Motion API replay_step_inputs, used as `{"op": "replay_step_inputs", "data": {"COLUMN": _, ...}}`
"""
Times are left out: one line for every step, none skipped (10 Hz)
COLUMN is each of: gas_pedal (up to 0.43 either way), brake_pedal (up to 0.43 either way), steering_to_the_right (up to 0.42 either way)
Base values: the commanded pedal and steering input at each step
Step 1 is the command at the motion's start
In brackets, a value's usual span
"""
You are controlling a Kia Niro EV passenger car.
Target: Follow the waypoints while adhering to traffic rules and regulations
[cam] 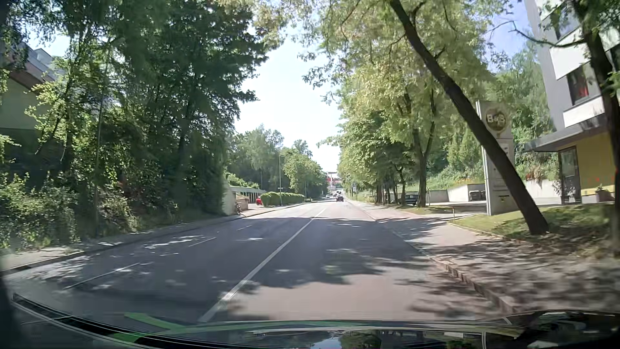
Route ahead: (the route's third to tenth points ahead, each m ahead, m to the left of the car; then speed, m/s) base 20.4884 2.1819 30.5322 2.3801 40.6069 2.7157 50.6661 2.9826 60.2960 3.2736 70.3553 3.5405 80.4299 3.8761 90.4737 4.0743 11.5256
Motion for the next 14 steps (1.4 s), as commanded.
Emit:
{"op": "replay_step_inputs", "data": {"gas_pedal": 0.228, "brake_pedal": 0.0, "steering_to_the_right": 0.005}}
{"op": "replay_step_inputs", "data": {"gas_pedal": 0.228, "brake_pedal": 0.0, "steering_to_the_right": 0.004}}
{"op": "replay_step_inputs", "data": {"gas_pedal": 0.228, "brake_pedal": 0.0, "steering_to_the_right": 0.004}}
{"op": "replay_step_inputs", "data": {"gas_pedal": 0.228, "brake_pedal": 0.0, "steering_to_the_right": 0.002}}
{"op": "replay_step_inputs", "data": {"gas_pedal": 0.228, "brake_pedal": 0.0, "steering_to_the_right": 0.0}}
{"op": "replay_step_inputs", "data": {"gas_pedal": 0.228, "brake_pedal": 0.0, "steering_to_the_right": -0.001}}
{"op": "replay_step_inputs", "data": {"gas_pedal": 0.228, "brake_pedal": 0.0, "steering_to_the_right": -0.001}}
{"op": "replay_step_inputs", "data": {"gas_pedal": 0.228, "brake_pedal": 0.0, "steering_to_the_right": -0.001}}
{"op": "replay_step_inputs", "data": {"gas_pedal": 0.228, "brake_pedal": 0.0, "steering_to_the_right": -0.001}}
{"op": "replay_step_inputs", "data": {"gas_pedal": 0.228, "brake_pedal": 0.0, "steering_to_the_right": 0.0}}
{"op": "replay_step_inputs", "data": {"gas_pedal": 0.228, "brake_pedal": 0.0, "steering_to_the_right": -0.001}}
{"op": "replay_step_inputs", "data": {"gas_pedal": 0.228, "brake_pedal": 0.0, "steering_to_the_right": -0.001}}
{"op": "replay_step_inputs", "data": {"gas_pedal": 0.228, "brake_pedal": 0.0, "steering_to_the_right": -0.001}}
{"op": "replay_step_inputs", "data": {"gas_pedal": 0.228, "brake_pedal": 0.0, "steering_to_the_right": 0.0}}
